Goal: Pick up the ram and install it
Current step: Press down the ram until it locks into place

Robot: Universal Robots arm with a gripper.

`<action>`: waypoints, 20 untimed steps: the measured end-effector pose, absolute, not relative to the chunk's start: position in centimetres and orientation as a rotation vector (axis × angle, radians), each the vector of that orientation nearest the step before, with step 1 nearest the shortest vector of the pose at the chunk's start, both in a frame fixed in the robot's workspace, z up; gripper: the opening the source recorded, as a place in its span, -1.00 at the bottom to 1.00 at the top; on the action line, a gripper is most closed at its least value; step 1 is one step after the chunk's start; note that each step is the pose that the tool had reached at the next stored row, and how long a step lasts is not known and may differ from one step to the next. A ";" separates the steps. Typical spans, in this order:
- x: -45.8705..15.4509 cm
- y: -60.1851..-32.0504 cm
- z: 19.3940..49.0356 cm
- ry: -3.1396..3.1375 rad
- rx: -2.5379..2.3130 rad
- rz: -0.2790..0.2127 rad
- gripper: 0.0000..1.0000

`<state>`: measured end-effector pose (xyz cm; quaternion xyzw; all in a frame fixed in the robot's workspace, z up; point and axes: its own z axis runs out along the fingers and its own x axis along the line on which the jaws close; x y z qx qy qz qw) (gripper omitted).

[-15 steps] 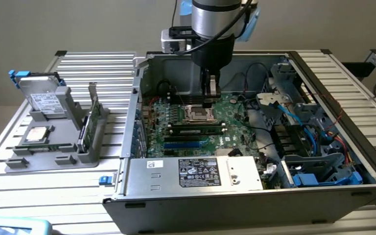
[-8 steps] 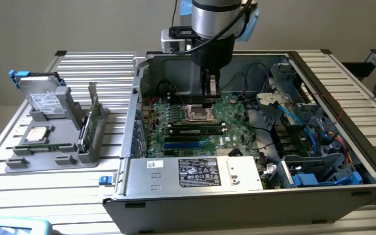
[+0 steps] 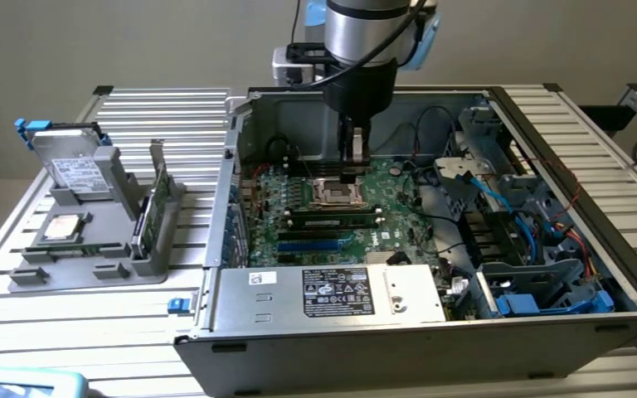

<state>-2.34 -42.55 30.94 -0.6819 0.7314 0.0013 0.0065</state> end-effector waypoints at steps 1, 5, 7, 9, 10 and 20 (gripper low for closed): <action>-2.3 -42.6 30.9 2.299 -2.127 0.004 -0.79; -2.3 -42.6 30.9 2.353 -2.075 0.002 -0.79; -2.3 -42.6 30.9 2.382 -2.042 0.001 -0.79; -2.3 -42.6 30.9 2.414 -2.005 0.000 -0.79; -2.3 -42.6 30.9 2.429 -1.987 0.000 -0.79; -2.3 -42.6 30.9 2.590 -1.773 -0.001 -0.79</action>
